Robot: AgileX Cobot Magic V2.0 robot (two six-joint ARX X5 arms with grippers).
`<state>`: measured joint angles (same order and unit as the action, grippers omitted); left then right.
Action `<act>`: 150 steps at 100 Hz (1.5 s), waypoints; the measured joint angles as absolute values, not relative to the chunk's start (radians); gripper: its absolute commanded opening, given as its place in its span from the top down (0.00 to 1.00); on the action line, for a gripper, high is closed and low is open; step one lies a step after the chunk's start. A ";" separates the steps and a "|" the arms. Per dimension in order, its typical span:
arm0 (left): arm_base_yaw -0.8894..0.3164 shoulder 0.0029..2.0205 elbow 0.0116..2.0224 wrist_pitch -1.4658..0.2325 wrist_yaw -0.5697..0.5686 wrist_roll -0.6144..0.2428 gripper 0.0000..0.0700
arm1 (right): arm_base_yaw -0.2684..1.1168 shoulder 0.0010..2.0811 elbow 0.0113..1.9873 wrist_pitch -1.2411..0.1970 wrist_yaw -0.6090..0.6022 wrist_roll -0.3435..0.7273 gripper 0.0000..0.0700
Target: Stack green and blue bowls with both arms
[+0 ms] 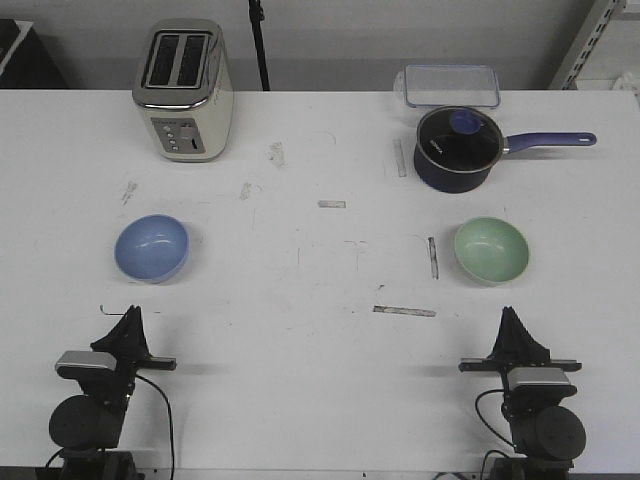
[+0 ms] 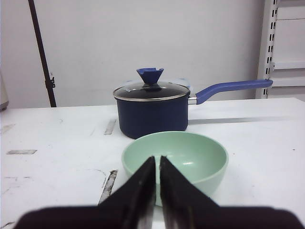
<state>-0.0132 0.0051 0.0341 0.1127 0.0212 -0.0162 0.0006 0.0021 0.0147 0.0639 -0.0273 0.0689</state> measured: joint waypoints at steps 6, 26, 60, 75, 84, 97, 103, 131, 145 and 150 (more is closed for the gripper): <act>-0.013 0.005 0.034 0.113 0.021 -0.016 1.00 | 0.001 0.002 0.015 0.064 -0.027 0.069 0.99; -0.013 0.005 0.034 0.113 0.021 -0.016 1.00 | 0.001 0.002 0.015 0.064 -0.027 0.069 0.99; -0.013 0.005 0.034 0.113 0.021 -0.016 1.00 | 0.001 0.002 0.015 0.061 -0.028 0.069 0.99; -0.013 0.005 0.034 0.113 0.021 -0.016 1.00 | 0.001 0.004 0.068 -0.042 -0.029 0.053 0.99; -0.013 0.005 0.034 0.113 0.021 -0.016 1.00 | 0.001 0.021 0.141 -0.111 -0.029 0.013 0.99; -0.013 0.005 0.034 0.113 0.021 -0.016 1.00 | 0.001 0.089 0.245 -0.190 -0.029 -0.031 0.99; -0.013 0.005 0.034 0.113 0.021 -0.016 1.00 | 0.001 0.143 0.299 -0.254 -0.029 -0.040 0.99; -0.013 0.005 0.034 0.113 0.021 -0.016 1.00 | 0.001 0.470 0.585 -0.502 -0.030 -0.048 0.99; -0.013 0.005 0.034 0.113 0.021 -0.016 1.00 | 0.001 0.635 0.739 -0.605 -0.030 -0.010 0.99; -0.013 0.005 0.034 0.113 0.021 -0.016 1.00 | 0.001 0.689 0.788 -0.634 -0.031 0.021 0.99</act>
<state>-0.0132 0.0051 0.0341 0.1127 0.0212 -0.0162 0.0006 0.6888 0.7879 -0.6338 -0.0311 0.0212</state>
